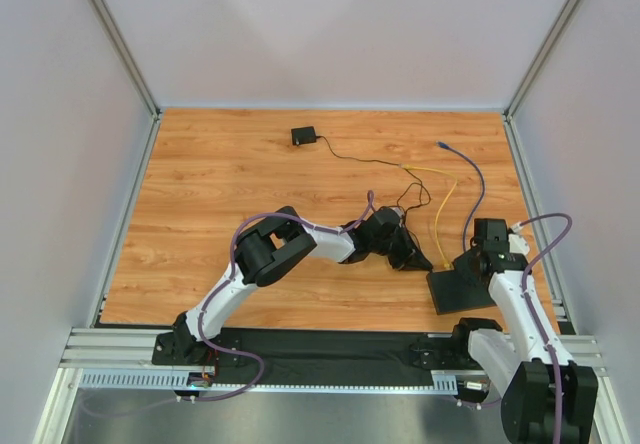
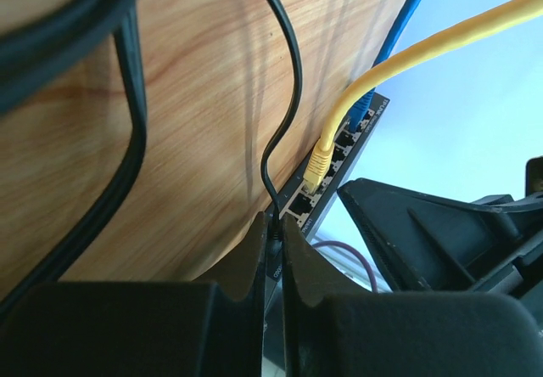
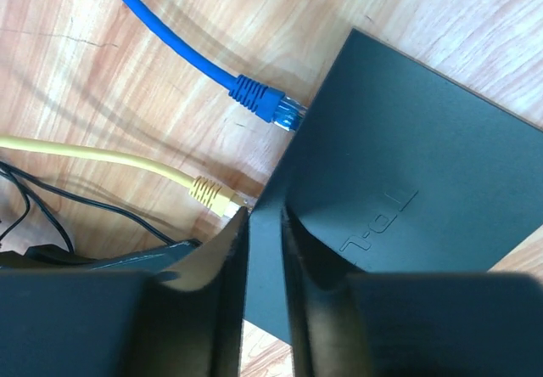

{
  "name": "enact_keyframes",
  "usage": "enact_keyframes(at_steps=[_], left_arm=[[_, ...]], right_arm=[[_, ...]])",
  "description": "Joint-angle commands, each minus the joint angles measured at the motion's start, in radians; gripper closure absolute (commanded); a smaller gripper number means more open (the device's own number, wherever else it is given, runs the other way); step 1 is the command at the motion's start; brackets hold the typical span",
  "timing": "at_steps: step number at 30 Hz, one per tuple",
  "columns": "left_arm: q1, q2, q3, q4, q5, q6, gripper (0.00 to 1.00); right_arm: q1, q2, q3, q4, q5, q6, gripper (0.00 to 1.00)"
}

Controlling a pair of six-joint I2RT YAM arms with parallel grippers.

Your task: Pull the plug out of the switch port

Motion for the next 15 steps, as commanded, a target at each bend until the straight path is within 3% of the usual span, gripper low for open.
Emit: enact_keyframes(at_steps=[1, 9, 15], left_arm=[[0.003, 0.006, 0.009, 0.046, 0.040, -0.028, 0.96], [0.003, 0.018, 0.006, 0.062, 0.048, -0.029, 1.00], [0.003, 0.015, -0.005, 0.079, 0.043, -0.025, 1.00]], right_arm=[[-0.004, 0.027, 0.019, -0.031, 0.002, -0.042, 0.73], [0.016, 0.119, 0.075, -0.073, 0.057, -0.048, 0.61], [0.050, 0.198, 0.133, -0.085, 0.124, -0.071, 0.59]])
